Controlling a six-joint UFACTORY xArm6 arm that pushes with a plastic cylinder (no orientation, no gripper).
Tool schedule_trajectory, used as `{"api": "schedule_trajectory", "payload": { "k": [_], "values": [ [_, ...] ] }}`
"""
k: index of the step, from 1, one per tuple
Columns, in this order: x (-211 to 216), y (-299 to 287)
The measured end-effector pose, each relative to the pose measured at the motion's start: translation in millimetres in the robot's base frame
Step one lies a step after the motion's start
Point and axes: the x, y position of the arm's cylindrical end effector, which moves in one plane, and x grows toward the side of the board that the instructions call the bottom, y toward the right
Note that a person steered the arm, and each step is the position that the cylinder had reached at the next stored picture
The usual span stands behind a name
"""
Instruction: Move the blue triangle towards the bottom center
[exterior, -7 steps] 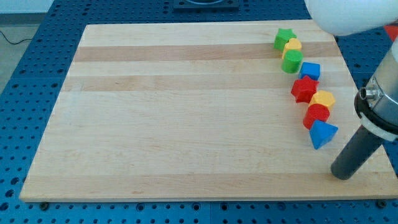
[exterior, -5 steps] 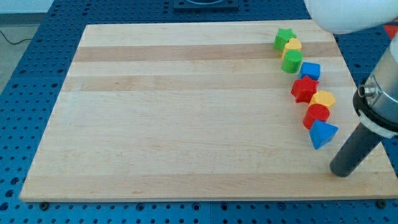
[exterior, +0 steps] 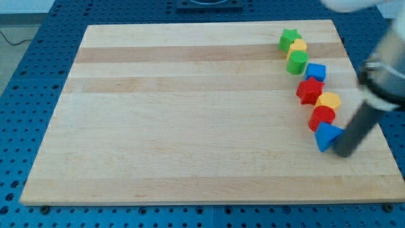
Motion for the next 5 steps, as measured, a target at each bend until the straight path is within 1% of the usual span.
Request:
{"api": "schedule_trajectory", "payload": {
  "k": [1,2,3,4,5],
  "values": [
    [-7,-63],
    [13,-47],
    [6,8],
    [-20,28],
    [-45,-20]
  ]
}}
